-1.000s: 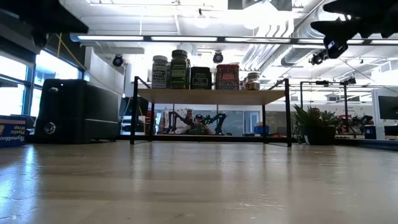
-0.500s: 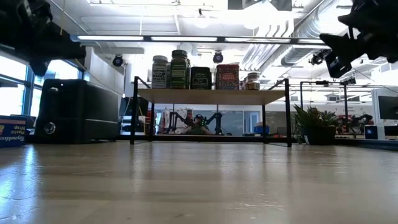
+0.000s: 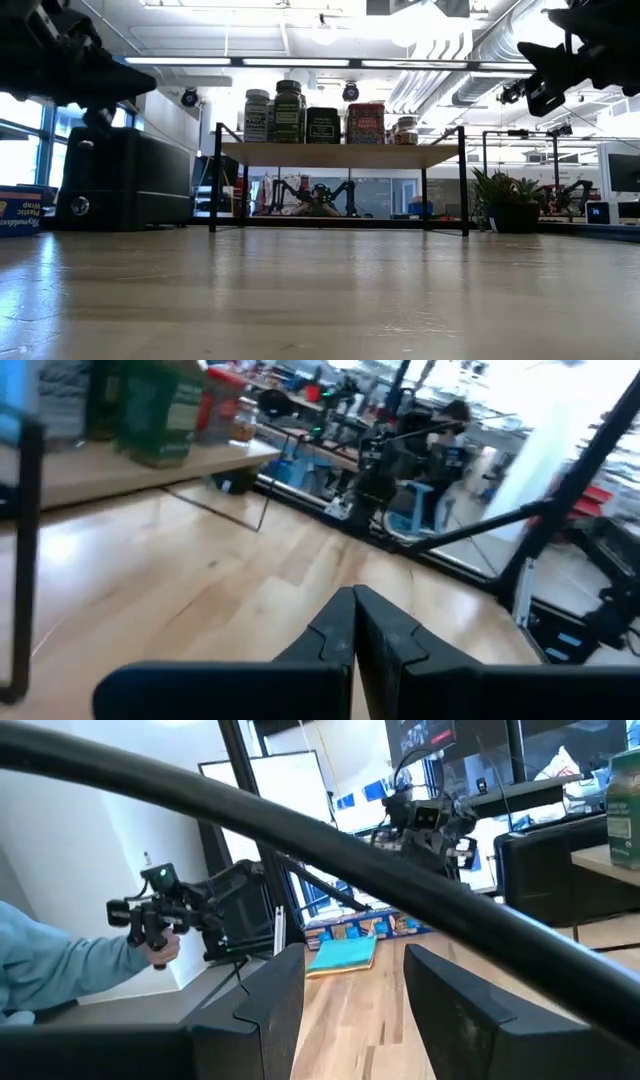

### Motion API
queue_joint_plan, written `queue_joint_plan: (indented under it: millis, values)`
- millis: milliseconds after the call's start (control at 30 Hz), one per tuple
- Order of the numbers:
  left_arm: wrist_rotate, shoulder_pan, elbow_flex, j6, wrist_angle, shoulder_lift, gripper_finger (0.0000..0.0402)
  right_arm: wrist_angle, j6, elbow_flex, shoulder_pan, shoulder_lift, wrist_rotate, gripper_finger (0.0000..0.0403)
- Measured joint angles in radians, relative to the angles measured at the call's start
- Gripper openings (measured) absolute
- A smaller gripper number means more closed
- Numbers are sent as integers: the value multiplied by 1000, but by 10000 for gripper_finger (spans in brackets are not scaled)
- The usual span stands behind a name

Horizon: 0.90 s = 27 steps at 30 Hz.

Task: Shelf spices
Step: Return to Home Position

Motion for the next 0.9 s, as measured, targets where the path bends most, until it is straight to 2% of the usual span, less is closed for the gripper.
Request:
queue_joint_plan:
  millis: [133, 267, 400, 700, 900]
  values:
    - [248, 174, 0, 65, -3, -56, 0, -33, -1, 0, 0, 0, -17, 167]
    - [366, 282, 0, 132, -23, -104, 0, -51, -19, 0, 0, 0, -31, 167]
    - [385, 322, 0, 194, -73, -121, 0, -134, -30, 0, 0, 0, -39, 167]
    - [379, 330, 0, 143, -106, -113, 0, -347, 26, 0, 0, 1, 1, 167]
    - [379, 330, 0, 140, -106, -113, 1, -356, 78, 1, 0, 3, 2, 167]
